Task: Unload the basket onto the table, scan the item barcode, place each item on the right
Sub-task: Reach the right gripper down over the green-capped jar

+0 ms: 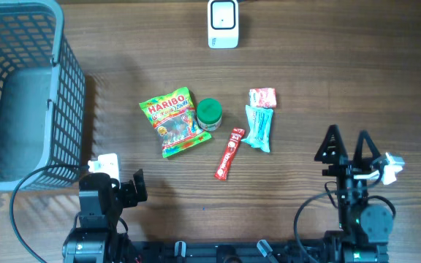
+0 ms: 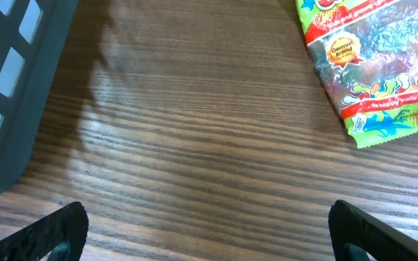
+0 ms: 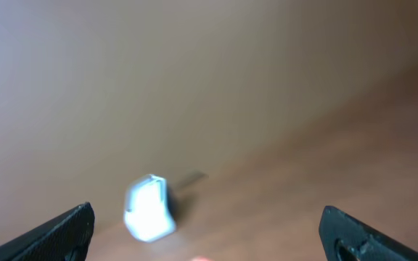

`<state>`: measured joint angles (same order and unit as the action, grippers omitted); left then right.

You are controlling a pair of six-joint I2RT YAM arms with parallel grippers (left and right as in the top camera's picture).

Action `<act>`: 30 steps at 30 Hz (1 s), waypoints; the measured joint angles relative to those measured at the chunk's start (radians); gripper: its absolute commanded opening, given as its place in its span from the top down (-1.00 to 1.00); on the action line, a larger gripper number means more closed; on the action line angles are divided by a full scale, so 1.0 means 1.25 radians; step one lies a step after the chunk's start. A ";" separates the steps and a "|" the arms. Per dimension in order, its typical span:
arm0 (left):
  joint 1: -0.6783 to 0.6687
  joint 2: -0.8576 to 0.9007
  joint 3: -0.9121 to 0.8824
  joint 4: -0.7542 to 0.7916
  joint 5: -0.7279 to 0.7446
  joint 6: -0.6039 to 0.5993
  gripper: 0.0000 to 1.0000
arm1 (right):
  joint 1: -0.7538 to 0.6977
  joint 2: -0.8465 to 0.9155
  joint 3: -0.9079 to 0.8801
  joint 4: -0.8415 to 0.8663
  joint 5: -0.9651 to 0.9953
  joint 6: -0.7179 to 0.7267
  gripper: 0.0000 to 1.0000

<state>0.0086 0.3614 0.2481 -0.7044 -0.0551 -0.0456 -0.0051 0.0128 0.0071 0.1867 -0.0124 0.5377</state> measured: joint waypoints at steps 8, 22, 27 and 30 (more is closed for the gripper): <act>0.000 0.001 0.000 0.000 0.000 0.000 -1.00 | 0.031 0.368 0.475 -0.401 -0.229 -0.086 -0.99; 0.000 0.001 0.000 -0.002 0.000 0.000 -1.00 | 0.314 1.365 1.177 -0.800 -0.266 -0.081 -0.99; 0.000 0.001 0.000 -0.002 0.000 0.000 -1.00 | 0.381 1.398 1.177 -0.823 -0.210 0.088 -0.99; 0.000 0.001 0.000 -0.002 0.000 0.000 -1.00 | 0.438 1.398 1.177 -0.832 -0.177 0.227 -0.99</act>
<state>0.0086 0.3630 0.2478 -0.7074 -0.0551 -0.0456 0.5419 1.7603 1.4784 -0.8536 -0.2337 0.8215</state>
